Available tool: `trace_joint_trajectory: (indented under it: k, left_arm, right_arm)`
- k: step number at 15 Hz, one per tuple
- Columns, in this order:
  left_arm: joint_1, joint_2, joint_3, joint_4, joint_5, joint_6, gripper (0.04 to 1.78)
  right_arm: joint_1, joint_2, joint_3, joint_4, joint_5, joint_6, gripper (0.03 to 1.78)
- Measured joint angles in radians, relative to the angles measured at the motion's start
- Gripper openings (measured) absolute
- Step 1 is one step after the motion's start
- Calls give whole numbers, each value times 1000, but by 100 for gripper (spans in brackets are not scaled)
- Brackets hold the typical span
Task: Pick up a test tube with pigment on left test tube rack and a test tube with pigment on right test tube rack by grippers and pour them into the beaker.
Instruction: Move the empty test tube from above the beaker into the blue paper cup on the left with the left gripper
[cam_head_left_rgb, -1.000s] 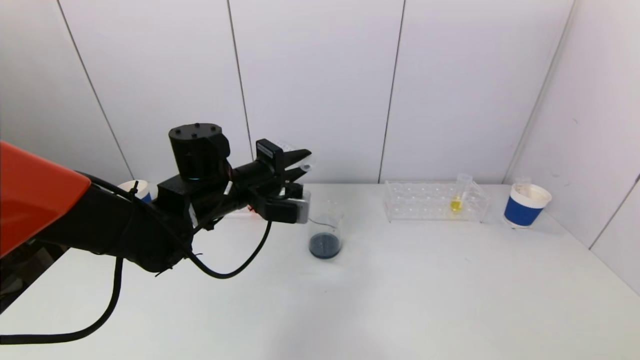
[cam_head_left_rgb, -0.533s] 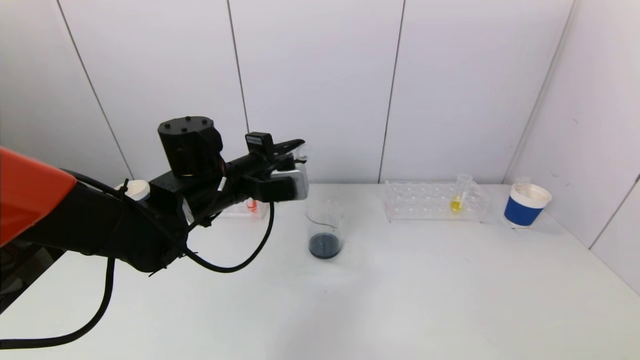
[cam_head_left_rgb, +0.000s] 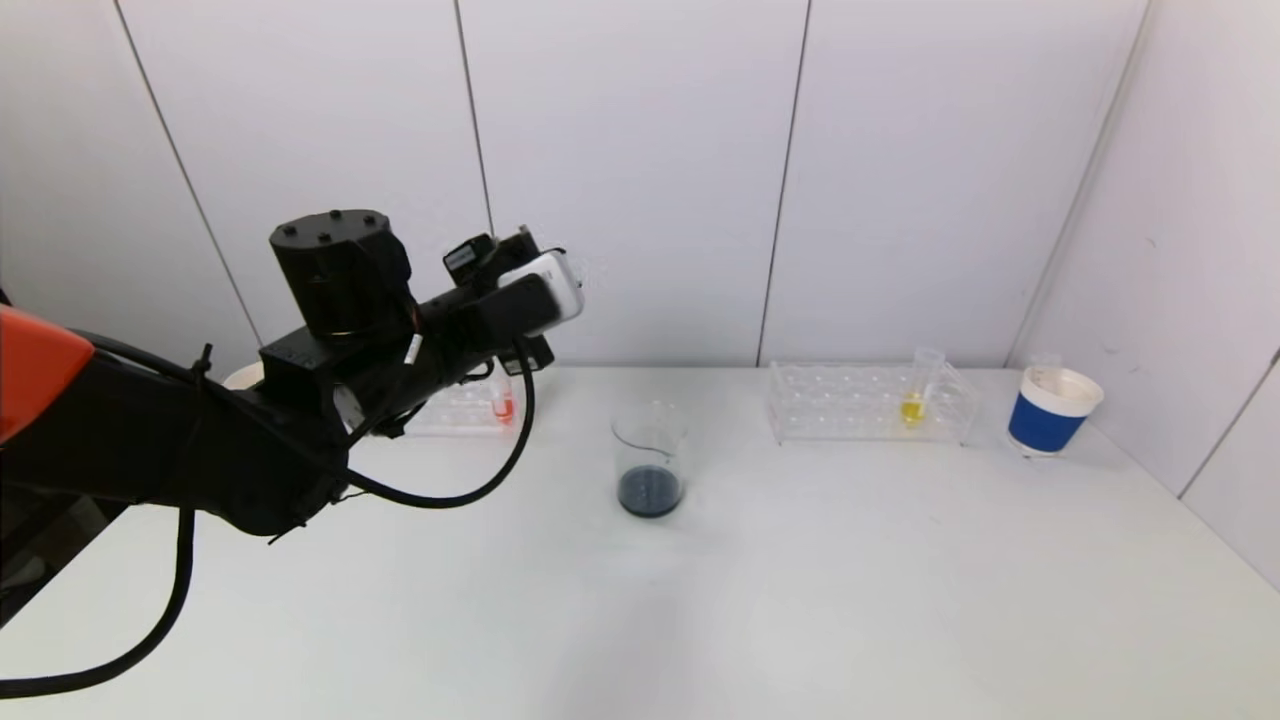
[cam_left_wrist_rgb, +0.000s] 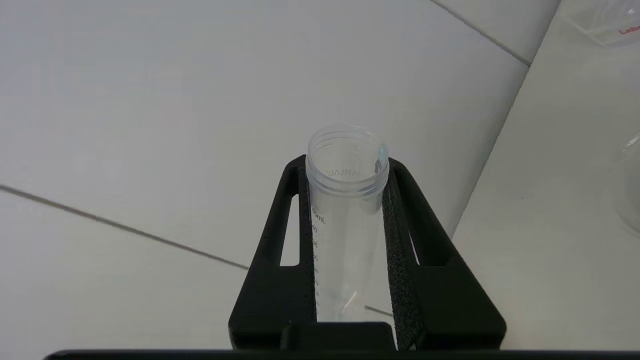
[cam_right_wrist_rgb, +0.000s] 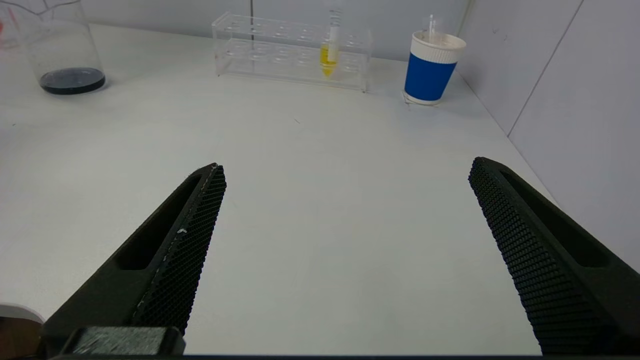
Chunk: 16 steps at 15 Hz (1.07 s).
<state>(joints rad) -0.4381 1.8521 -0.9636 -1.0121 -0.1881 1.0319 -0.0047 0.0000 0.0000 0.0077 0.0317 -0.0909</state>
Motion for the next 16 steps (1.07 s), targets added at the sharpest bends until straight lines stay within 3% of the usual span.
trace_joint_trajectory:
  k: [4, 16]
  left_arm:
    - [5, -4, -5, -62, 144, -186, 42]
    - [5, -47, -3, -77, 430, -586, 42]
  right_arm:
    - [0, 0, 0, 0, 0, 0, 177]
    - [0, 0, 0, 0, 0, 0, 177]
